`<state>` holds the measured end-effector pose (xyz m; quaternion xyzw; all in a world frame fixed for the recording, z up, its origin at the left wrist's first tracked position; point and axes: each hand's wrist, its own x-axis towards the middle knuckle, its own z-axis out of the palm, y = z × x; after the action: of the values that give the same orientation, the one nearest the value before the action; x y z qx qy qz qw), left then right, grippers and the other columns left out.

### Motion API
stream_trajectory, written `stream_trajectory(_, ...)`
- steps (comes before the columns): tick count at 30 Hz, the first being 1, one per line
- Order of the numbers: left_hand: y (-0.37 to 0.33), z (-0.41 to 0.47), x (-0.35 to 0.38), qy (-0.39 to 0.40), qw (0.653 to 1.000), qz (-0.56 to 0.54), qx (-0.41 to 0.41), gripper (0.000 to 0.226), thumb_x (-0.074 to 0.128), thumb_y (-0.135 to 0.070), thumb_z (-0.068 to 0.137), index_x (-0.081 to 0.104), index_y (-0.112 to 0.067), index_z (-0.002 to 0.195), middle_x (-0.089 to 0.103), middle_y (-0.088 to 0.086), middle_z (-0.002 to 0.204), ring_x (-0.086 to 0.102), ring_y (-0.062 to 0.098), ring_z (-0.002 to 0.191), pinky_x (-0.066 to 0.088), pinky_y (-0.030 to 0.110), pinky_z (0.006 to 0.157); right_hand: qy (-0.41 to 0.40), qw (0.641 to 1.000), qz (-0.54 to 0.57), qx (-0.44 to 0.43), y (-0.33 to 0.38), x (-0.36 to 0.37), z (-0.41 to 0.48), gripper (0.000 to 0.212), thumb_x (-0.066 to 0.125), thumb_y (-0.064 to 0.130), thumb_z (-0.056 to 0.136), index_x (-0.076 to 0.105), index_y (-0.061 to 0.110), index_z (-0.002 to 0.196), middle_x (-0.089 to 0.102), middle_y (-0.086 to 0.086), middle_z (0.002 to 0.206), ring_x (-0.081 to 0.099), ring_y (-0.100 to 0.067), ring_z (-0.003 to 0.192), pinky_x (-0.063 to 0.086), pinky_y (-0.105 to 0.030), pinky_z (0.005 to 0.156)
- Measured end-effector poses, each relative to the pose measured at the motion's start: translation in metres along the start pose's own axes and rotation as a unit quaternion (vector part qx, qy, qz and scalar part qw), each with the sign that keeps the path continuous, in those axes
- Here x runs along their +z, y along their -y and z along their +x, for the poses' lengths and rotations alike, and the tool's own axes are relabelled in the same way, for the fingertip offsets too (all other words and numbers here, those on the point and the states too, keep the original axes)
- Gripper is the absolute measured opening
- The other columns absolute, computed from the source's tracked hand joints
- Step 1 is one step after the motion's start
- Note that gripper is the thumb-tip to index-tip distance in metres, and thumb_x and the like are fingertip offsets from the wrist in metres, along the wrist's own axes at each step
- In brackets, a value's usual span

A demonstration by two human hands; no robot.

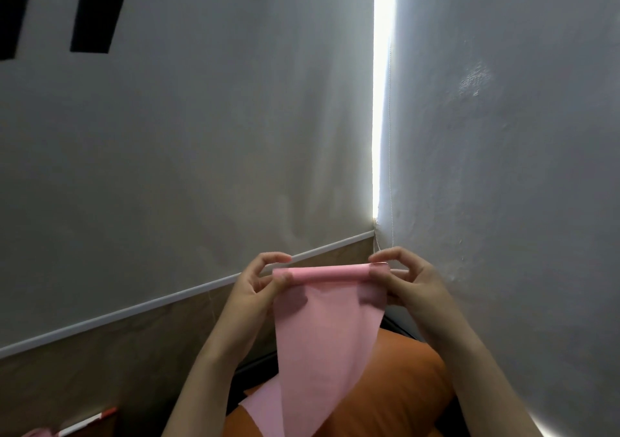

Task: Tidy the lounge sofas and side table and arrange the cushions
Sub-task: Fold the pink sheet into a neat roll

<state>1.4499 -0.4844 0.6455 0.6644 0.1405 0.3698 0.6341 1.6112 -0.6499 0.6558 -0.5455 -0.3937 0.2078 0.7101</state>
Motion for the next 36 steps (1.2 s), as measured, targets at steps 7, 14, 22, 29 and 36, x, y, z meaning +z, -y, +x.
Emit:
stream_trajectory(7, 0.004, 0.006, 0.001, -0.003, 1.0, -0.022, -0.008, 0.02, 0.058, -0.008, 0.091, 0.059, -0.006, 0.111, 0.074, 0.005, 0.088, 0.07, 0.015, 0.08, 0.056, 0.022, 0.065, -0.033, 0.999, -0.009, -0.014, -0.004, -0.002, 0.003, 0.033, 0.073, 0.015, 0.075, 0.051, 0.014, 0.099, 0.075, -0.011, 0.083, 0.07, -0.021, 0.072, 0.057, -0.028, 0.062)
stream_trajectory(14, 0.011, 0.01, 0.009, -0.012, 1.0, -0.001, 0.002, 0.025, 0.058, -0.026, 0.088, 0.065, -0.008, 0.105, 0.073, 0.005, 0.089, 0.067, 0.016, 0.082, 0.056, 0.028, 0.074, -0.107, 0.993, 0.016, -0.036, -0.01, 0.003, 0.003, 0.034, 0.076, 0.03, 0.066, 0.047, 0.014, 0.077, 0.069, -0.011, 0.07, 0.059, -0.02, 0.066, 0.05, -0.031, 0.056)
stream_trajectory(22, 0.012, 0.006, 0.02, -0.021, 1.0, 0.003, 0.003, 0.024, 0.048, -0.022, 0.099, 0.064, -0.007, 0.107, 0.07, 0.003, 0.086, 0.066, 0.011, 0.077, 0.055, 0.024, 0.068, -0.136, 0.989, 0.007, -0.049, -0.013, 0.002, 0.005, 0.016, 0.072, 0.015, 0.081, 0.058, 0.008, 0.077, 0.072, -0.018, 0.075, 0.064, -0.027, 0.067, 0.055, -0.036, 0.059)
stream_trajectory(29, 0.007, -0.001, 0.027, -0.008, 1.0, 0.014, 0.007, 0.02, 0.045, -0.021, 0.099, 0.057, -0.006, 0.107, 0.069, 0.006, 0.073, 0.068, 0.02, 0.071, 0.053, 0.024, 0.064, -0.147, 0.988, 0.012, -0.053, -0.012, 0.004, 0.001, 0.016, 0.071, 0.018, 0.083, 0.063, 0.005, 0.079, 0.071, -0.017, 0.073, 0.063, -0.025, 0.061, 0.054, -0.032, 0.051)
stream_trajectory(36, 0.004, -0.003, 0.028, -0.006, 1.0, -0.023, -0.017, 0.023, 0.05, -0.025, 0.094, 0.059, -0.007, 0.105, 0.071, 0.008, 0.077, 0.069, 0.023, 0.07, 0.055, 0.03, 0.063, -0.151, 0.986, 0.003, -0.075, -0.011, 0.003, 0.0, 0.022, 0.07, 0.026, 0.077, 0.064, 0.005, 0.079, 0.072, -0.017, 0.073, 0.065, -0.025, 0.063, 0.055, -0.035, 0.059)
